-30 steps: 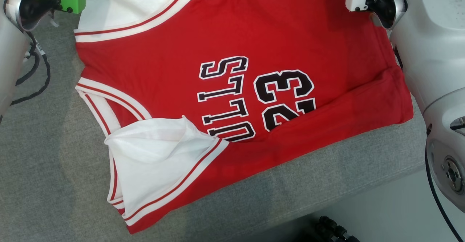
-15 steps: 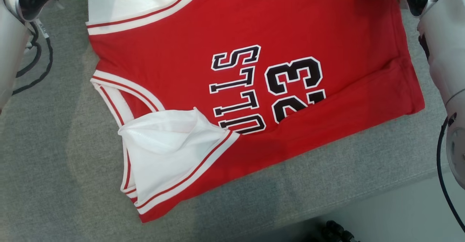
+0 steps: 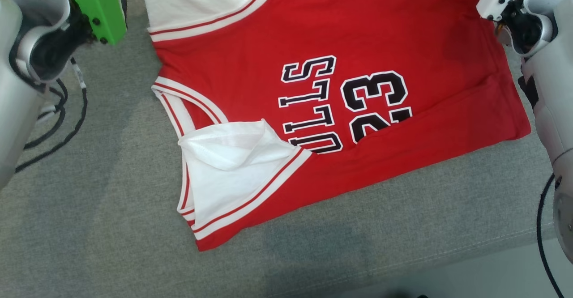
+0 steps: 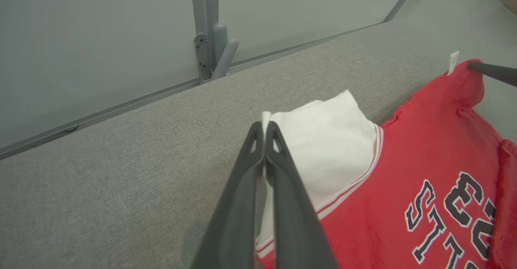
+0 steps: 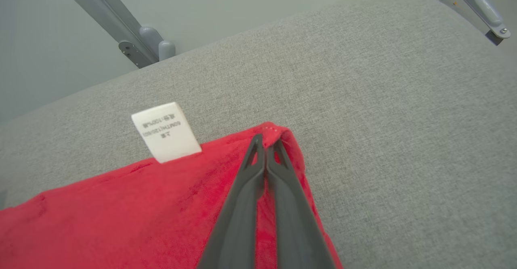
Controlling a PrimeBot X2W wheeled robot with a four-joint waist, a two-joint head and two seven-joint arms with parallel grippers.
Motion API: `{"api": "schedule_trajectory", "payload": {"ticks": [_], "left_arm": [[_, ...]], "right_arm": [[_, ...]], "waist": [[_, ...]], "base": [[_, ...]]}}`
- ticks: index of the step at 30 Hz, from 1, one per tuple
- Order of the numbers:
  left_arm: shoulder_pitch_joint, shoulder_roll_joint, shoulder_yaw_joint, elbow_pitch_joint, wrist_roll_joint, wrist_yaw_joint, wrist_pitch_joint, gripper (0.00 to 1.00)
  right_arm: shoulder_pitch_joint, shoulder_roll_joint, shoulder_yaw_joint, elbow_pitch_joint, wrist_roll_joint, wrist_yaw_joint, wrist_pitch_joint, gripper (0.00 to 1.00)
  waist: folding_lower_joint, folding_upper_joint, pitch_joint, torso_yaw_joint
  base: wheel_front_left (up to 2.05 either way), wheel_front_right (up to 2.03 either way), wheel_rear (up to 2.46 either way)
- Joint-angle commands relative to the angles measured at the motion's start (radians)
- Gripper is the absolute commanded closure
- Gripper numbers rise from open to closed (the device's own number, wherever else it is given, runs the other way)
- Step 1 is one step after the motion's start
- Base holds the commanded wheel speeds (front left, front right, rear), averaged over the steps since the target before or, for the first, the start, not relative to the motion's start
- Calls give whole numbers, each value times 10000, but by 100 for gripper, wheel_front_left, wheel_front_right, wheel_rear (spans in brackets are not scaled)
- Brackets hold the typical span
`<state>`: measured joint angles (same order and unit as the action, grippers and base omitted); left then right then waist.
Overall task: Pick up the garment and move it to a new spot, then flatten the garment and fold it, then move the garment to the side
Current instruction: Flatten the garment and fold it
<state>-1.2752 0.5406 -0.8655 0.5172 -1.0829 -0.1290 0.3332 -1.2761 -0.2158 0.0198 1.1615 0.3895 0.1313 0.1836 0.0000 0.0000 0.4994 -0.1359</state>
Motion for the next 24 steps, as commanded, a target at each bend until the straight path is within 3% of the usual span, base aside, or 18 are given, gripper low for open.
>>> {"api": "schedule_trajectory", "payload": {"ticks": [1, 6, 15, 20, 24], "left_arm": [[379, 167, 16, -227, -234, -26, -96, 100], [1686, 849, 149, -1748, -779, 14, -637, 100], [3991, 1672, 287, -4587, -1258, 1031, -1447, 100], [4924, 2007, 400, -5771, -1413, 1505, -1919, 100], [5405, 2171, 553, -6333, -1342, 1714, -2451, 100]], "right_arm": [[318, -139, 181, -248, 232, -12, 55, 100], [1621, -989, 1302, -1828, 1461, -12, 363, 100], [4005, -3476, 3493, -5250, 3465, -12, 812, 100], [4834, -4494, 3752, -6043, 4093, -12, 660, 100], [5184, -4817, 3528, -6156, 4314, -14, 97, 100]], "waist": [[0, 0, -395, 316], [0, 0, -859, 648], [0, 0, -1304, 1187], [0, 0, -1433, 1360], [0, 0, -1515, 1437]], "base": [[0, 0, 0], [0, 0, 0], [0, 0, 0], [0, 0, 0], [0, 0, 0]]}}
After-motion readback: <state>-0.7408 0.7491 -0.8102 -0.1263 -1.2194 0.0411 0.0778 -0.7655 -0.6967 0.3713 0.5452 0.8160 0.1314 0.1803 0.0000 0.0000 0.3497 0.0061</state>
